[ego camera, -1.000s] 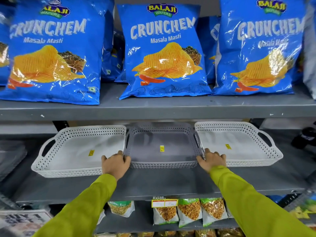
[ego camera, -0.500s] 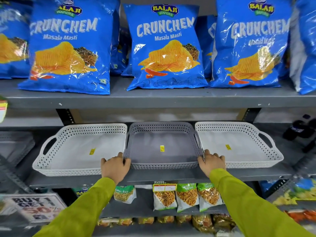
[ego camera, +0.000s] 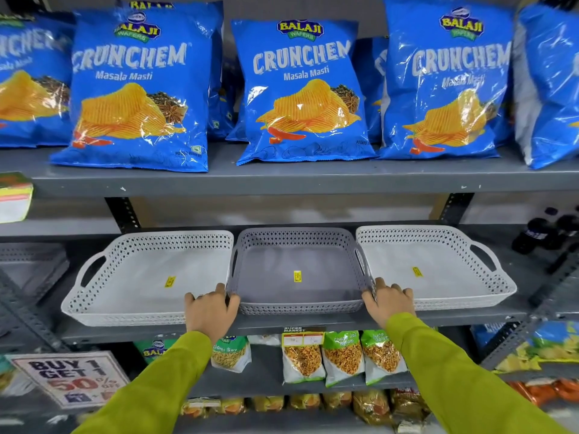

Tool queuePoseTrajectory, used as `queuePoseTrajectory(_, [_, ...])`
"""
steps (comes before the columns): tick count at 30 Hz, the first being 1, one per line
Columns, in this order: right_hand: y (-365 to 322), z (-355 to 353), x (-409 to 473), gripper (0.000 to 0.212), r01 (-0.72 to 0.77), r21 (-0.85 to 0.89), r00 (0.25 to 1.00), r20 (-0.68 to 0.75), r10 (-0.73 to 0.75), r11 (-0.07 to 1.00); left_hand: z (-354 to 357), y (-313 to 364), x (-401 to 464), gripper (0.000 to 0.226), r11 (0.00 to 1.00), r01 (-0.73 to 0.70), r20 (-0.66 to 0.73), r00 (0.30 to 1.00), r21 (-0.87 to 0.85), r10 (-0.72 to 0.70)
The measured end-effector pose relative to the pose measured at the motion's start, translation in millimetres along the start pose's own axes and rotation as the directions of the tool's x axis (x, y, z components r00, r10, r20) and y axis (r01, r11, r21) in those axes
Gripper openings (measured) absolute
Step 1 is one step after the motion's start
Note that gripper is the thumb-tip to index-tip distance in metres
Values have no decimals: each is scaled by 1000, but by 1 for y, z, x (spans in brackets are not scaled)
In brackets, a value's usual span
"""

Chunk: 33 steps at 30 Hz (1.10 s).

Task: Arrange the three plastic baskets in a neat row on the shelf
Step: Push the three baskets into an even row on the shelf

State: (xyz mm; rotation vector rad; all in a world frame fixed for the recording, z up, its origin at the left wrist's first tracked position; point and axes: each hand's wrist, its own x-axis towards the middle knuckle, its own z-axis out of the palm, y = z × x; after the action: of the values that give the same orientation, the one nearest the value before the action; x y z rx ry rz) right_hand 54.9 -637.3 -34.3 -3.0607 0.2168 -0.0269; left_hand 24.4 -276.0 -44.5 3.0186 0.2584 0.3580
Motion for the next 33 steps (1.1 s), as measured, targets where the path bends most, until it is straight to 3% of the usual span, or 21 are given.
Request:
queuePoseTrajectory(23, [-1,0,-6,47,-7,5,1000,7,7,1000,-4,4,-12,45,999,45,23,999,23,-45])
queuePoseTrajectory(33, [2,3,-7,50,-18,18,1000,22,18,1000,1,4,-17,47,1000,18,-50,999,22,-17])
